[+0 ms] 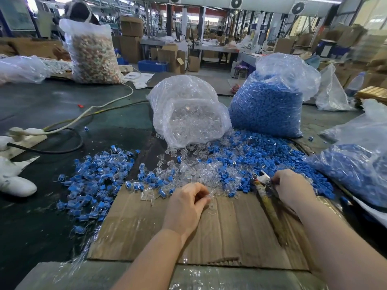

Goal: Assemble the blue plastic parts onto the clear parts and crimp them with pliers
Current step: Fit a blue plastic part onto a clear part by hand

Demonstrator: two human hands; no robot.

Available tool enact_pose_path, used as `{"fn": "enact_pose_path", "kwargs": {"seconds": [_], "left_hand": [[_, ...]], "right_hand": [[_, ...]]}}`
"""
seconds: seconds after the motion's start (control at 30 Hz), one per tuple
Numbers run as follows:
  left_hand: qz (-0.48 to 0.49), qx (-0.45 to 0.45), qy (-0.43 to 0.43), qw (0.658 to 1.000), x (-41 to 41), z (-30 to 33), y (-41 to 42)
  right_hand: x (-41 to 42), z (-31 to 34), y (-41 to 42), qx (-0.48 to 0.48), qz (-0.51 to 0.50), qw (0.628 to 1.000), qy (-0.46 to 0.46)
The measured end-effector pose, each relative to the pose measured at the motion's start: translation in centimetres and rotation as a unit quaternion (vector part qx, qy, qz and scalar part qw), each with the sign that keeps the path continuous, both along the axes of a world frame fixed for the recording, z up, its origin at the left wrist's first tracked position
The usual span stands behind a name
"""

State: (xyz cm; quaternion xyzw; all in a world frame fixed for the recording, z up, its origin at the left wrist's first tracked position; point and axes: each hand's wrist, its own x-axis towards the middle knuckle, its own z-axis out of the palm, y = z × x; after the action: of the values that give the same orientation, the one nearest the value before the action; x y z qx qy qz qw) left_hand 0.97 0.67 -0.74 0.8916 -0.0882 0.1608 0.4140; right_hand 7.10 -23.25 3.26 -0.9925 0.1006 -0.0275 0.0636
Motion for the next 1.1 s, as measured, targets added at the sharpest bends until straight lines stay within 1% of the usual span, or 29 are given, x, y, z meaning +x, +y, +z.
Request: {"fn": "enact_pose_path", "kwargs": {"seconds": [0.07,0.13,0.17,0.23,0.3,0.37,0.43,0.53,0.63,0.7,0.8,1.1], "left_hand": [[-0.004,-0.003,0.001,1.0,0.0,0.0,0.0],[-0.008,-0.011,0.005,1.0,0.1,0.0,0.0],[-0.009,-0.017,0.008,1.0,0.1,0.1,0.0],[-0.008,-0.027,0.013,1.0,0.0,0.2,0.0],[-0.008,-0.036,0.018,0.999,0.1,0.3,0.1],[-0.009,-0.039,0.029,0.999,0.1,0.3,0.0],[-0.009,-0.045,0.04,0.998,0.1,0.3,0.0],[-0.005,-0.059,0.051,0.997,0.2,0.2,0.1],[-0.005,-0.062,0.057,0.996,0.2,0.2,0.2],[-0.008,-0.069,0.062,0.996,0.2,0.2,0.2],[-0.01,-0.069,0.06,0.996,0.2,0.2,0.2],[-0.003,-0.103,0.064,0.993,0.2,0.1,0.3]], "right_hand": [[-0.1,-0.2,0.0,-0.023,0.001,1.0,-0.005],[-0.4,-0.4,0.1,-0.046,-0.005,0.997,-0.057],[-0.6,-0.3,0.2,-0.038,-0.009,0.994,-0.098],[-1.1,0.1,0.9,0.012,0.0,0.983,-0.182],[-1.8,0.6,2.4,0.077,0.043,0.969,-0.23],[-2.9,0.6,4.5,0.148,0.096,0.957,-0.23],[-3.9,0.2,6.7,0.232,0.126,0.943,-0.202],[-4.8,-1.2,8.9,0.347,0.127,0.913,-0.17],[-5.3,-2.5,9.6,0.414,0.106,0.891,-0.154],[-5.6,-3.0,9.7,0.434,0.098,0.88,-0.167],[-5.9,-3.3,9.8,0.437,0.101,0.874,-0.185],[-6.4,-3.8,10.1,0.457,0.145,0.859,-0.18]]}}
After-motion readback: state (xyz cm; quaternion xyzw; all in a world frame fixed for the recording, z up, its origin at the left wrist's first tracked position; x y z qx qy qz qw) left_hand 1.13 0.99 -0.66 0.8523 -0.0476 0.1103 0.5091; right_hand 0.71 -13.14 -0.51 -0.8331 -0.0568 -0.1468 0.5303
